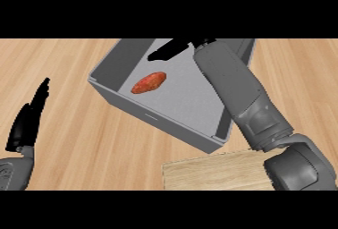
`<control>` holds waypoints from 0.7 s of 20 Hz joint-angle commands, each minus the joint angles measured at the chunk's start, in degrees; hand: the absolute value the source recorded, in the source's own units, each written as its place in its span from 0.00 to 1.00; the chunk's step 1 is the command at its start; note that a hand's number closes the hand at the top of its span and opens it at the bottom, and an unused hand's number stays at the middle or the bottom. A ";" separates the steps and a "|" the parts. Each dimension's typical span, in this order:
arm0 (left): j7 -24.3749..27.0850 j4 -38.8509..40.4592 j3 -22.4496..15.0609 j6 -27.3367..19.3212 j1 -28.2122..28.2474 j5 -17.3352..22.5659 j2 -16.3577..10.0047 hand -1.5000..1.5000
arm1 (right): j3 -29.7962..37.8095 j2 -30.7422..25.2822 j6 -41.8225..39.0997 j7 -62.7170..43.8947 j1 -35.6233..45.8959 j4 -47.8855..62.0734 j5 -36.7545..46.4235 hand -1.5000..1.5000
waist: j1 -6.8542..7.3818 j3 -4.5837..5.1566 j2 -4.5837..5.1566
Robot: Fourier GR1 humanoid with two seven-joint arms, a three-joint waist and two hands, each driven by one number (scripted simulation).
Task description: Pick the sweet potato from the tray and place it in the cardboard box
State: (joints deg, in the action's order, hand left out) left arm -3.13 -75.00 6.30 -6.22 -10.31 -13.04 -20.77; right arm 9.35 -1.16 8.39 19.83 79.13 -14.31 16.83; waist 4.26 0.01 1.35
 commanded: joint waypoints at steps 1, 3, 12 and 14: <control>-0.84 -1.96 1.34 1.98 1.98 1.52 -1.52 0.50 | 3.83 -4.15 -4.08 3.35 -0.42 0.01 -3.47 0.00 | -0.78 -0.04 -0.25; 1.00 -0.89 0.59 0.07 3.02 0.26 0.18 0.50 | 5.31 -7.97 -8.18 3.26 0.37 0.51 -4.81 0.00 | -0.99 -0.01 -0.04; 0.45 0.68 3.18 1.76 1.03 1.83 -1.56 0.50 | 6.83 -18.78 -14.67 7.37 -6.30 3.29 -5.10 0.00 | -1.72 -0.04 -0.14; -0.48 0.61 1.32 -0.17 -0.90 0.09 0.48 0.50 | 7.15 -23.38 -18.22 8.35 -6.47 4.07 -5.03 0.00 | -1.19 -0.09 0.51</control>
State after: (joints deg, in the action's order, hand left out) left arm -3.37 -75.58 7.84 -5.70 -9.33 -12.51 -21.08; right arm 16.14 -19.03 -5.67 25.96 74.45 -11.13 11.67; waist 2.99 -0.04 1.42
